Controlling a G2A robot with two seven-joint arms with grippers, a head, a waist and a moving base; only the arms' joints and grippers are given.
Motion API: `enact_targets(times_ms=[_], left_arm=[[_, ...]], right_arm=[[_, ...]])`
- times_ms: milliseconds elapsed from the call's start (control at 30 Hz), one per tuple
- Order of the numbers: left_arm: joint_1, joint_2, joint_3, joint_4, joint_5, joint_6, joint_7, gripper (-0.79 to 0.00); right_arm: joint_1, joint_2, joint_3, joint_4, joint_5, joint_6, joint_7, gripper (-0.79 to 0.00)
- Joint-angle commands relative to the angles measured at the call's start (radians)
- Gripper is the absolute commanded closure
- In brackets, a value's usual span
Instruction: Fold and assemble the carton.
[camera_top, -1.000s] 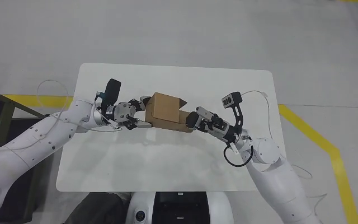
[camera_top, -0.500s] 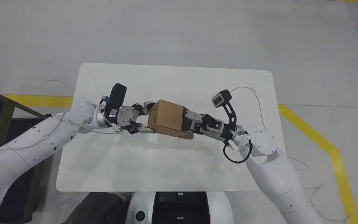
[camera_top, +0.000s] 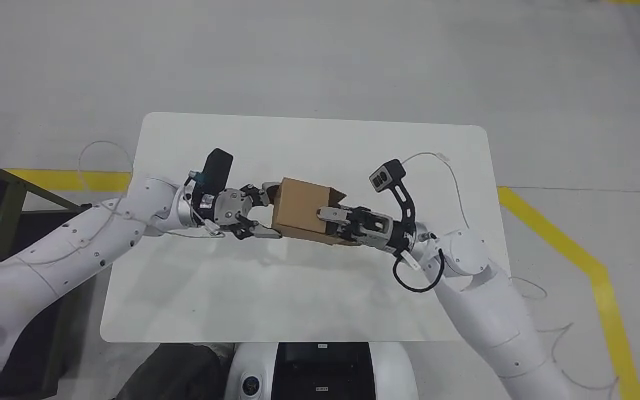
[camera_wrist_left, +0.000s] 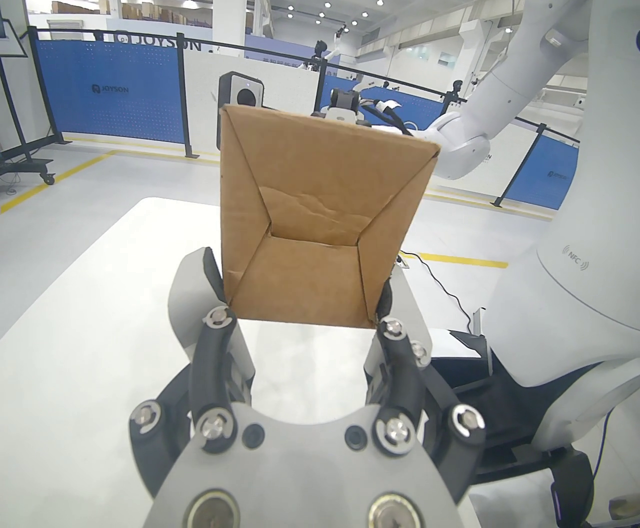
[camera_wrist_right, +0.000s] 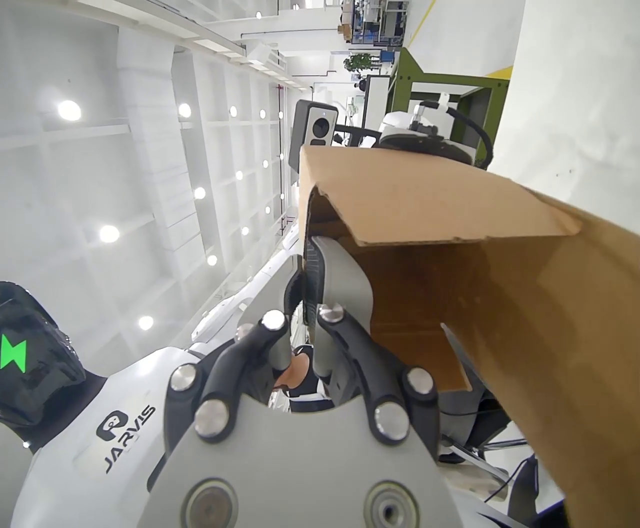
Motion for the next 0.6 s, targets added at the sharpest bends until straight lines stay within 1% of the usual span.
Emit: enact_targets(times_ms=[0, 33, 200, 400, 567], left_arm=[[-0.002, -0.001, 0.0, 0.003, -0.001, 0.0, -0.008, -0.763], [-0.003, -0.002, 0.0, 0.004, -0.001, 0.0, -0.013, -0.785], [-0.014, 0.0, 0.0, 0.0, 0.004, 0.0, -0.029, -0.785], [-0.023, 0.01, 0.0, -0.024, 0.024, 0.0, -0.046, -0.785], [-0.03, 0.018, 0.0, -0.044, 0.042, 0.0, -0.065, -0.785]], right_arm=[[-0.002, 0.001, 0.004, -0.005, -0.001, 0.004, 0.001, 0.0], [-0.002, 0.002, 0.006, -0.008, -0.005, 0.004, 0.0, 0.0], [0.004, 0.005, 0.009, -0.026, -0.048, 0.033, -0.002, 0.0], [0.014, 0.008, 0.008, -0.05, -0.098, 0.076, -0.013, 0.0], [0.024, 0.006, -0.011, -0.042, -0.119, 0.104, -0.016, 0.0]])
